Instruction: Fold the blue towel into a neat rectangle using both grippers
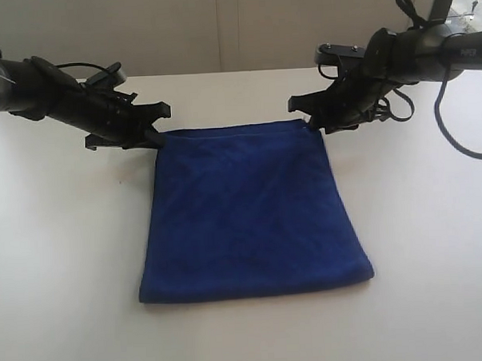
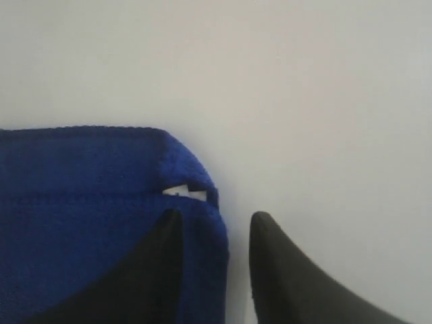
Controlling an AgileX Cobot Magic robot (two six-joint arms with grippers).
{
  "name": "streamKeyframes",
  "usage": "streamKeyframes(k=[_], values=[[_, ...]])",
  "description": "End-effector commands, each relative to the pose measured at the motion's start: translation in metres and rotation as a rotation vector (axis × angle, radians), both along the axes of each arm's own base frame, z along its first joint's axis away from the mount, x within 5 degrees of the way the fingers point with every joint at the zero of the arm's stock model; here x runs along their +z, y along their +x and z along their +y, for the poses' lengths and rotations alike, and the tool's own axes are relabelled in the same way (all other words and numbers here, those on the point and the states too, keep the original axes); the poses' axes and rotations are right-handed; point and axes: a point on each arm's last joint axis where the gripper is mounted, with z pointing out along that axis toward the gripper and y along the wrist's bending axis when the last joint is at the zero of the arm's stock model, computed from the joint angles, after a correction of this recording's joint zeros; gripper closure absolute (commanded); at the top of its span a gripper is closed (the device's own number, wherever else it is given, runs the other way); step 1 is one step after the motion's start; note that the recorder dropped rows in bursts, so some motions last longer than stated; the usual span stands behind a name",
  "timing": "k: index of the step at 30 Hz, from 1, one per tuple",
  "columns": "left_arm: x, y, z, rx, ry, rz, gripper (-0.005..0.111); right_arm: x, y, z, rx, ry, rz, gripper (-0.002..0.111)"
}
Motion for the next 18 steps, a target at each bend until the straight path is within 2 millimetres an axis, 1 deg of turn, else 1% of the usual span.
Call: streamKeyframes(k=[1, 3, 5, 9, 11, 12, 16, 17, 18], values=[[0.008, -0.001, -0.002, -0.007, -0.012, -0.012, 0.107, 0.001, 0.0, -0.003, -0.001, -0.003, 0.007, 0.093], [0.008, -0.001, -0.002, -0.007, -0.012, -0.012, 0.107, 0.001, 0.0, -0.003, -0.001, -0.003, 0.007, 0.102], [0.008, -0.001, -0.002, -0.007, -0.012, -0.012, 0.107, 0.001, 0.0, -0.003, -0.001, -0.003, 0.007, 0.108], [0.008, -0.001, -0.002, -0.007, -0.012, -0.012, 0.107, 0.001, 0.0, -0.003, -0.001, -0.003, 0.007, 0.108], [0.009, -0.001, -0.002, -0.008, -0.013, -0.012, 0.107, 0.007, -0.001, -0.002, 0.001, -0.002, -0.001, 0.108], [0.011, -0.001, -0.002, -0.01, -0.015, -0.015, 0.107, 0.016, -0.001, -0.002, 0.006, -0.003, -0.015, 0.108], [0.023, -0.003, -0.002, -0.033, -0.008, -0.044, 0.107, 0.034, -0.004, -0.002, 0.022, -0.008, -0.041, 0.108], [0.031, -0.004, -0.002, -0.052, -0.001, -0.075, 0.107, 0.042, -0.005, -0.002, 0.041, -0.02, -0.059, 0.108], [0.034, -0.004, -0.002, -0.058, 0.002, -0.086, 0.107, 0.044, -0.005, -0.002, 0.041, -0.02, -0.064, 0.108]])
